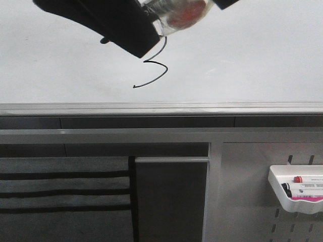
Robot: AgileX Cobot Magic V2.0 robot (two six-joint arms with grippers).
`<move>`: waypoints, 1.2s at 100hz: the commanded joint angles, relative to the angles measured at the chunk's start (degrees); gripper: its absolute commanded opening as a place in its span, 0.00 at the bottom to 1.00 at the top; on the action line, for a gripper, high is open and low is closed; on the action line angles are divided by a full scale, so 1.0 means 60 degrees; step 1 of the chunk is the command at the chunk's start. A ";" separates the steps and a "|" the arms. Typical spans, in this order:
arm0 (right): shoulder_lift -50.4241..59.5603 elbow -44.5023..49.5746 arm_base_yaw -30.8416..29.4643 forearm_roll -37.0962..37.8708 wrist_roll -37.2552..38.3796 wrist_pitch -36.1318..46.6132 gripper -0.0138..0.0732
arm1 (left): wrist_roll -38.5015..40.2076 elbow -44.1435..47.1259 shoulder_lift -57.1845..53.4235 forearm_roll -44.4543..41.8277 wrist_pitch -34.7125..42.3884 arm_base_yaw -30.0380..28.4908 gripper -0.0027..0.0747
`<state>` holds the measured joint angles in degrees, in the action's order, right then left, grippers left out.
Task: Write number 3 on whiteboard
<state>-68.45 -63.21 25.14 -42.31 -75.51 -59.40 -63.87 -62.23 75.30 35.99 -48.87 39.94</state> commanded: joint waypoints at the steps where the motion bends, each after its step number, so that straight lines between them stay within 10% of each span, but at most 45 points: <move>1: 0.0258 -0.0282 -0.0114 -0.0193 0.0001 0.0306 0.53 | 0.0093 -0.0307 -0.0234 0.0326 0.0312 0.0014 0.07; 46: 0.2435 -0.0456 -0.4051 0.0624 0.3050 0.0188 0.53 | 0.1413 0.0645 -0.0234 -0.0006 0.3389 -0.2734 0.07; 79: 0.2392 -0.0349 -0.4231 0.0577 0.3073 -0.0061 0.53 | 0.2148 0.2374 0.0190 0.1514 0.8860 -0.4108 0.07; 120: 0.2392 0.0315 -0.4231 0.0444 0.3073 0.0031 0.53 | 0.2148 0.2358 0.1218 0.2469 0.9517 -0.4108 0.07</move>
<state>-54.39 -60.18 0.00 -37.07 -57.13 -61.73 -51.75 -46.79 83.46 48.65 5.13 15.43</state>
